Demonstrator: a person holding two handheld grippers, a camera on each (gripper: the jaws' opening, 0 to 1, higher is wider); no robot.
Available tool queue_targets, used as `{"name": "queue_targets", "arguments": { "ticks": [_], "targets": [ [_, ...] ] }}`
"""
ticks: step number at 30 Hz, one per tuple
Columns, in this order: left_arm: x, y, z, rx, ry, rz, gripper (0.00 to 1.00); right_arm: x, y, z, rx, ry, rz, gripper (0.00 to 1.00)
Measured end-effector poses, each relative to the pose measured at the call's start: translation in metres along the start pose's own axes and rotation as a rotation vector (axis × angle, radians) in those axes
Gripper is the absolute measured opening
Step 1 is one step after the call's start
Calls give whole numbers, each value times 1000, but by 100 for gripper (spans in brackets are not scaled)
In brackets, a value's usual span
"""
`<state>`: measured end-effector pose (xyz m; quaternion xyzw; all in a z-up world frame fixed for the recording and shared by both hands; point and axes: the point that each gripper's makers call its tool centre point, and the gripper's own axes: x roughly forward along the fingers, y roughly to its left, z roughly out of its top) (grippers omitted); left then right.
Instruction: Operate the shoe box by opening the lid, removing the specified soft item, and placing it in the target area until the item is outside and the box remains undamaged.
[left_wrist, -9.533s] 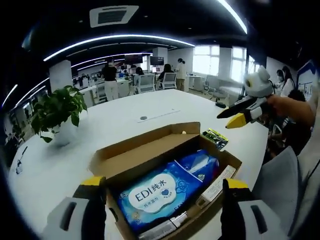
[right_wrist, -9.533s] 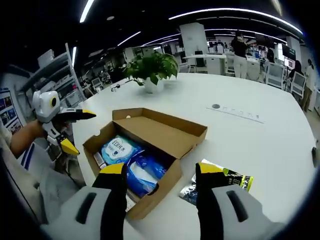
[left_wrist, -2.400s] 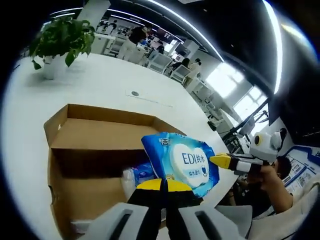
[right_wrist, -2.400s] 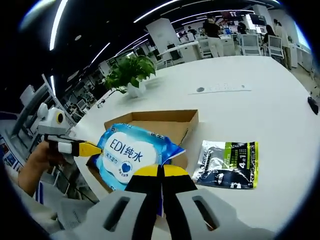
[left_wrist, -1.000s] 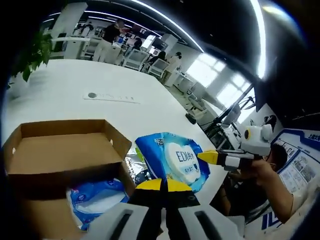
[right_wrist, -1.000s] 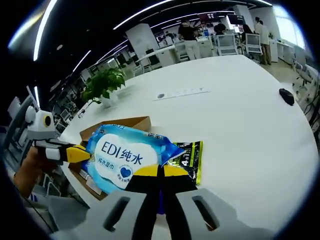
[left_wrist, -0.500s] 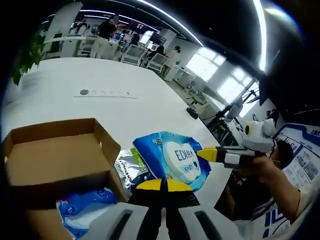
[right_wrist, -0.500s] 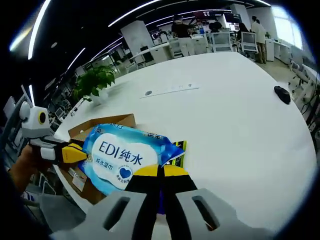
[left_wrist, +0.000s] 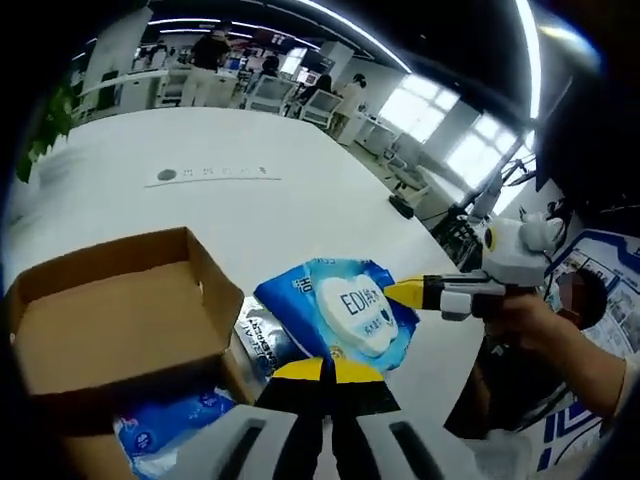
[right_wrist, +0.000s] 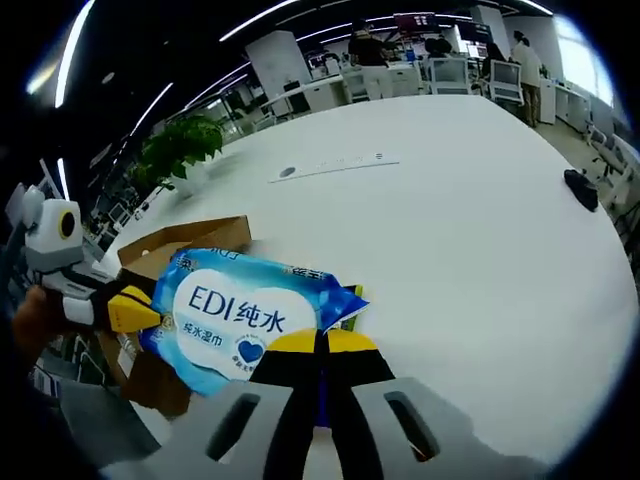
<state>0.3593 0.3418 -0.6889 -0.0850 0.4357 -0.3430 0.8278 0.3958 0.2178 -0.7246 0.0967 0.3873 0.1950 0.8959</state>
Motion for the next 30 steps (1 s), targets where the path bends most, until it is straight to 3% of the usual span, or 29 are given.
{"name": "queue_targets", "arguments": {
  "ticks": [6,17,30],
  "targets": [
    [8,8,-2,64,40,46,0,15,-3,-1,-2,8,1,0],
    [22,15,-6,335,154,144,0,33,-10,-14,12,35,-12,0],
    [35,22,-19,518,239,186,0,36,-18,-18,66,15,-38,0]
  ]
}}
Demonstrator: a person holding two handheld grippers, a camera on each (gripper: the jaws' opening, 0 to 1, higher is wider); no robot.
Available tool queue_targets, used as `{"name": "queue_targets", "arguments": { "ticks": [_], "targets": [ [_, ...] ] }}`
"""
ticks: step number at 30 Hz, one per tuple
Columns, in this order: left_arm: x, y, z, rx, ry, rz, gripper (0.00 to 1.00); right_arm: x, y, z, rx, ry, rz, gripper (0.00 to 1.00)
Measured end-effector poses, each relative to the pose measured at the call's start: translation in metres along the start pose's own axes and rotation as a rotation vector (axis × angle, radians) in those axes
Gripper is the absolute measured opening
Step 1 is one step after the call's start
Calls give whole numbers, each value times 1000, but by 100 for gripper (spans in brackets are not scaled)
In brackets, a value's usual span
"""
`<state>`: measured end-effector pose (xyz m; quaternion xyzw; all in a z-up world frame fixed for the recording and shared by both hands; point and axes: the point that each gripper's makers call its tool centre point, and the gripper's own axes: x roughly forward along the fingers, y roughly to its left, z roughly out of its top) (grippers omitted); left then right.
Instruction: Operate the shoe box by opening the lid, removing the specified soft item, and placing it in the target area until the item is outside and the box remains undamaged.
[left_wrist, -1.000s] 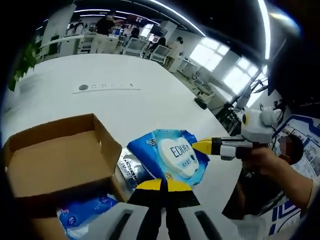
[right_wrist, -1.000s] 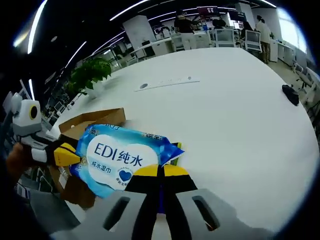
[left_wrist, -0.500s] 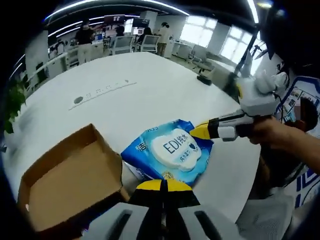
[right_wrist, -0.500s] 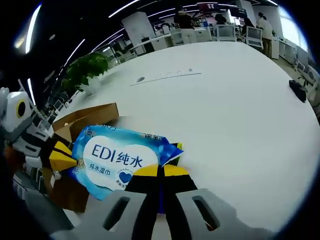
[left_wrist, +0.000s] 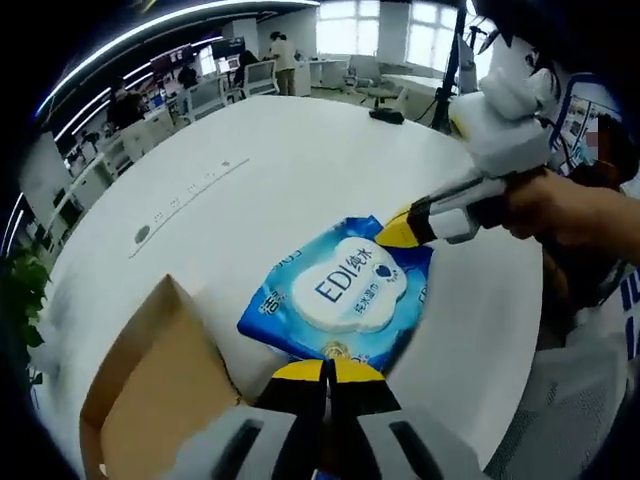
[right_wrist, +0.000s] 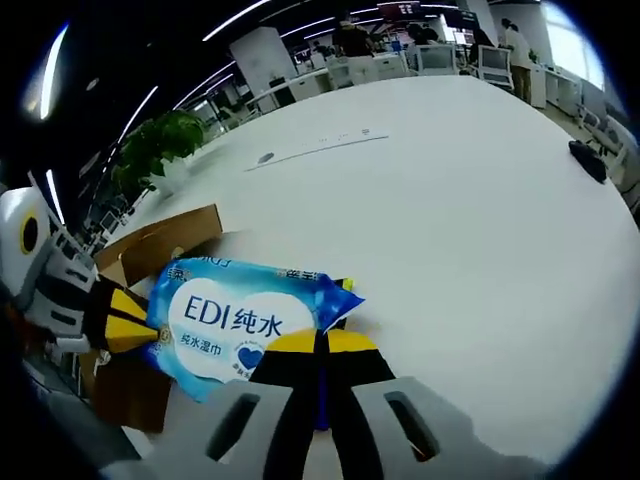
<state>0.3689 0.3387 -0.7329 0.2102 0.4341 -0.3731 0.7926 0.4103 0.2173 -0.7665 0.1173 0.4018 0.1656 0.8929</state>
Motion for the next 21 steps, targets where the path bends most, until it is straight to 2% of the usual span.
{"name": "queue_targets", "arguments": {
  "ticks": [3,4,6,7,10,13,14,15,21],
  "targets": [
    [0,-1,-4,7,3,-3,0,0,3,0,-3,-12,-15,0],
    [0,1,-4,-11,-17,-2,0,1,3,-1,-9,-13,-19,0],
    [-1,2,-8,-12,-20,3,1,1,4,0,-10,-13,-23,0],
    [-4,1,-6,10,-44,7,1,1,4,0,-15,-11,-27,0],
    [-9,0,-6,25,-59,18,3,2,3,0,-31,-11,-33,0],
    [-20,1,-5,35,-123,31,4,2,2,0,-33,-8,-41,0],
    [-25,2,-6,23,-139,41,5,2,3,-1,-34,-8,-39,0],
    [-32,-3,-2,-8,-191,11,5,1,4,0,-36,-10,-39,0],
    [-61,-8,-21,-106,-251,-27,10,1,-1,-3,-40,10,-68,0]
  ]
}}
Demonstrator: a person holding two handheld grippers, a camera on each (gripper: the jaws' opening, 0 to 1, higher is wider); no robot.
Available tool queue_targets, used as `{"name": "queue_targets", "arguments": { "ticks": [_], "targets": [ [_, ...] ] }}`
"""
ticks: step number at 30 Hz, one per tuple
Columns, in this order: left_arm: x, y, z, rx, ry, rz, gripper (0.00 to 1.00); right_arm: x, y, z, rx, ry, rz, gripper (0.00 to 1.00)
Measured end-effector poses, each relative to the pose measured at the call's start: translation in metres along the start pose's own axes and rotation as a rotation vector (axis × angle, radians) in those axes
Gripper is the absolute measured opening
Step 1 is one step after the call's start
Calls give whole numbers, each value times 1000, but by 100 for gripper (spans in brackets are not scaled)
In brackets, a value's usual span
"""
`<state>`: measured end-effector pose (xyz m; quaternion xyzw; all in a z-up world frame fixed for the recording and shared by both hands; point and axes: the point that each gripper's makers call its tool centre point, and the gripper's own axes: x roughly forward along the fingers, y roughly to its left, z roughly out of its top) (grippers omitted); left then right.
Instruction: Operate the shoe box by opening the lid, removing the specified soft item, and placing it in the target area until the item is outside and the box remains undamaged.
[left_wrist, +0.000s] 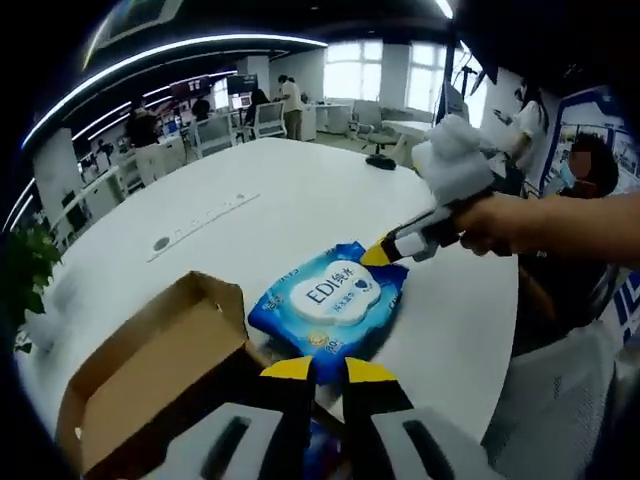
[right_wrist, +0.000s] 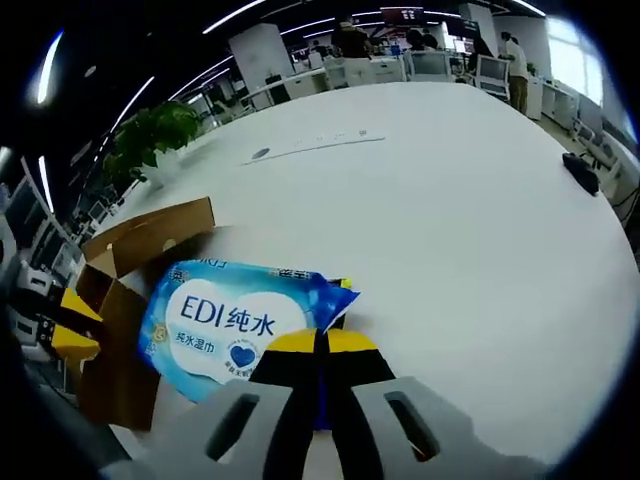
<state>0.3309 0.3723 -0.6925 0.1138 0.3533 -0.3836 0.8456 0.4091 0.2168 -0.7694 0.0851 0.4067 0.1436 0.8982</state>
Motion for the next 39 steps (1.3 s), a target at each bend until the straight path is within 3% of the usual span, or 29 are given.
{"name": "queue_targets", "arguments": {
  "ticks": [7,15,21,32,39],
  "targets": [
    [-33,1,-10,-73,-45,-3,11,-1,-3,-3,40,17,0,0],
    [-53,25,-21,-140,-65,52,18,-4,-3,1,0,-3,-2,1],
    [-64,43,-37,-172,-57,92,22,-10,0,7,-1,-33,9,12],
    [-79,60,-48,-190,-50,94,30,-26,14,10,-176,-41,18,22],
    [-88,69,-54,-201,-54,96,32,-40,27,15,-240,-50,44,29]
  ]
}}
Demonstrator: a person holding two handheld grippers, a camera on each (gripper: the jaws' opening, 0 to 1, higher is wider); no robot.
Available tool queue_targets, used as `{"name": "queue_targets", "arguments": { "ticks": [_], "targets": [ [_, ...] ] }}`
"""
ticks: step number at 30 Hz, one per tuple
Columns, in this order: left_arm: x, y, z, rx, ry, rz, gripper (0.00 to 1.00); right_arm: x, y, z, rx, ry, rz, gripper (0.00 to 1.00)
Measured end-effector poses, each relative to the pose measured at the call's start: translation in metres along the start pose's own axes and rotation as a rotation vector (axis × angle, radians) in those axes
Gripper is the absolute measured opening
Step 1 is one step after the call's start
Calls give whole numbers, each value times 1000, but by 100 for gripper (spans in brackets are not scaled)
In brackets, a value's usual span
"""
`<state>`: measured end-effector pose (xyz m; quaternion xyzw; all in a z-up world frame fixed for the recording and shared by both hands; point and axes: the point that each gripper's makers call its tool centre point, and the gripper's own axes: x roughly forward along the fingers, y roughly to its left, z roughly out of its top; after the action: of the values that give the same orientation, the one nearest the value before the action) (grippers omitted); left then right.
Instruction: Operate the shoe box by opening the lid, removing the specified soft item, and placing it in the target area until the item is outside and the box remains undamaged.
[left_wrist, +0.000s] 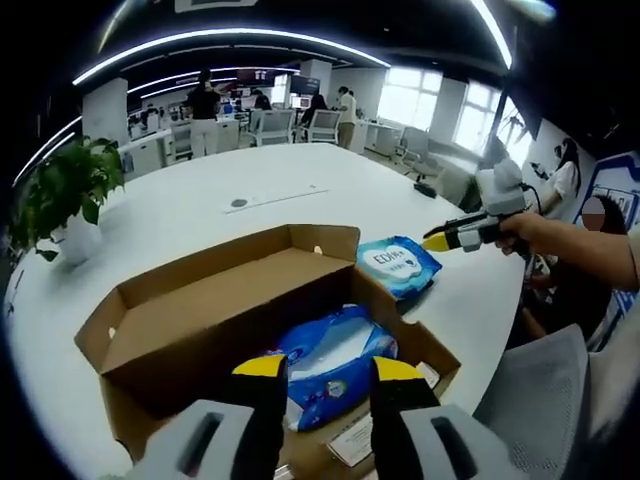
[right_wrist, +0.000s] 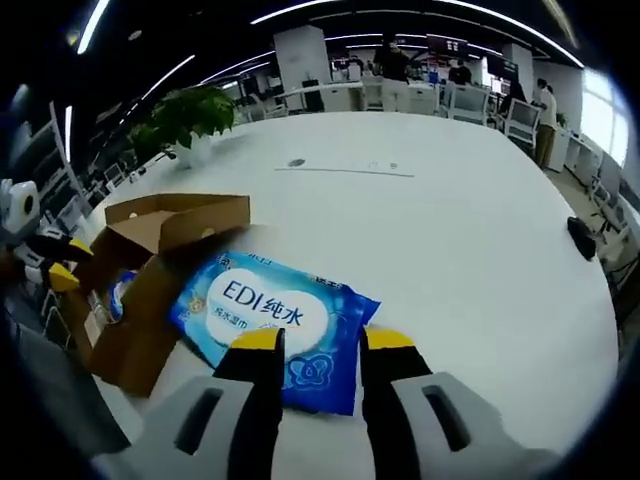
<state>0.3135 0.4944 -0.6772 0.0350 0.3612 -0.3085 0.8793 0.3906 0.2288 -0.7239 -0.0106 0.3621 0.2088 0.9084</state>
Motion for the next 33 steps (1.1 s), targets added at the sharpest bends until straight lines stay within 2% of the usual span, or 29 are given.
{"name": "queue_targets", "arguments": {
  "ticks": [7,14,26,29,33],
  "targets": [
    [-5,15,-5,-17,6,20,33,-13,16,9,-49,-8,35,32],
    [1,23,-13,-3,50,34,32,-23,41,18,-112,-18,87,33],
    [3,3,-1,106,43,-42,29,-26,81,25,-195,-17,162,33],
    [6,-5,0,154,57,-89,28,-23,92,26,-214,-13,186,33],
    [13,-11,-2,180,77,-121,27,-21,104,27,-233,-10,208,33]
  ]
}}
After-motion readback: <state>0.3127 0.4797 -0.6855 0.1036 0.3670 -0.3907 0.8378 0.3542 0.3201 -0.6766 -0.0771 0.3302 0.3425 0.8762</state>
